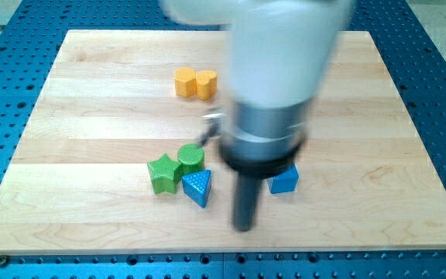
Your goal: Place the heart to the top left corner of the board
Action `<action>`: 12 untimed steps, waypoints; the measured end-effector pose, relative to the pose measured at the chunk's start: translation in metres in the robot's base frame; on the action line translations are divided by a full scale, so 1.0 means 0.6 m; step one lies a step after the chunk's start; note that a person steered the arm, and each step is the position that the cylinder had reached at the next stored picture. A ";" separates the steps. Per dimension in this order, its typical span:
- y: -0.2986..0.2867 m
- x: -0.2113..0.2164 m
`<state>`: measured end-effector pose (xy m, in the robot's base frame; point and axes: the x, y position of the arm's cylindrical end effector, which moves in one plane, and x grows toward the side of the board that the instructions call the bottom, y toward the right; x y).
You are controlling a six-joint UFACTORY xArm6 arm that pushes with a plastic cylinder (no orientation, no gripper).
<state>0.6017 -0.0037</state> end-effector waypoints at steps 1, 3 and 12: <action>-0.114 -0.034; 0.015 -0.088; -0.081 -0.206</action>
<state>0.4780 -0.0522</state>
